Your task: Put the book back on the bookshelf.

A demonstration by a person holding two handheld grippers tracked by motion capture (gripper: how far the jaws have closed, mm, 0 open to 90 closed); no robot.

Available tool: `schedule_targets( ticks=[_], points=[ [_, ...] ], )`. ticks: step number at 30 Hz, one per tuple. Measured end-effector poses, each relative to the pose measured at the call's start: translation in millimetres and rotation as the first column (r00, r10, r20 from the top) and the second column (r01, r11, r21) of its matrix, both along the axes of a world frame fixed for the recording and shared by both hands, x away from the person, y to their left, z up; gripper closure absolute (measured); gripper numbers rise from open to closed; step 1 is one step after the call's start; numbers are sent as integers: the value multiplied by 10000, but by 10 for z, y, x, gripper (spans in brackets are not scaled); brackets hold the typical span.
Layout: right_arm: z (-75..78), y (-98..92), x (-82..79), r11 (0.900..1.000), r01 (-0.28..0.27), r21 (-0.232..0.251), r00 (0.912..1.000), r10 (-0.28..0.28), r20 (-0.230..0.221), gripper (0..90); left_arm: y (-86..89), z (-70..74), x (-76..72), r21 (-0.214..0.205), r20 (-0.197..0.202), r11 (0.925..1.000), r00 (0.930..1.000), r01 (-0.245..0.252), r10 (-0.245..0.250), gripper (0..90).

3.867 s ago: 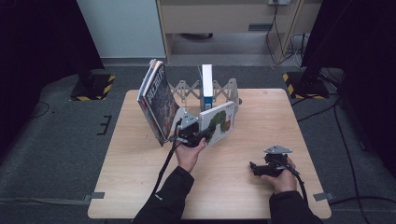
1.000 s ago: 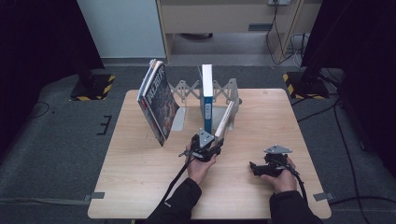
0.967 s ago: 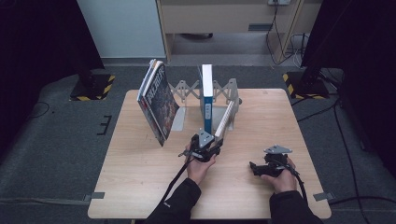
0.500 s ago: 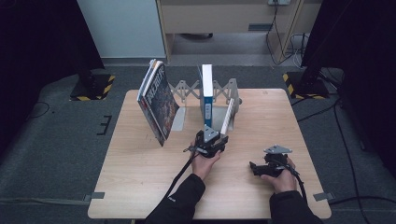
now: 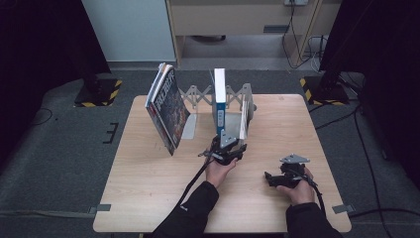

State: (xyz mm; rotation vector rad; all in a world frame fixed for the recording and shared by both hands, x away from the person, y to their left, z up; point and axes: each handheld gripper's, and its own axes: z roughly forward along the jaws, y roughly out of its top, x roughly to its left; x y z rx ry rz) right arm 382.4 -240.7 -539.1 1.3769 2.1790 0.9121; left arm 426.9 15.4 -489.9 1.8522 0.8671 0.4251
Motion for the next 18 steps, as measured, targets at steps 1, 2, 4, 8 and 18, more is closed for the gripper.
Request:
schedule_targets(
  ticks=[1,2,4,8,18],
  points=[
    [0,1,0,10000,8,1,10000,-8,-1,30,-4,3,-5,17,5,10000,10000,70,-70,608],
    [0,1,0,10000,10,2,10000,-10,-1,29,-13,6,-10,-85,11,9998,9998,197,-197,627],
    [0,1,0,10000,10,1,10000,-10,-1,29,-20,9,-7,-95,14,9997,9997,241,-241,645],
    [0,1,0,10000,10,3,10000,-10,-1,29,-67,23,39,-74,91,9996,9995,287,-286,645],
    [0,1,1,10000,3,0,10000,-3,-2,29,-192,62,239,301,101,9994,9998,171,-174,616]
  ],
)
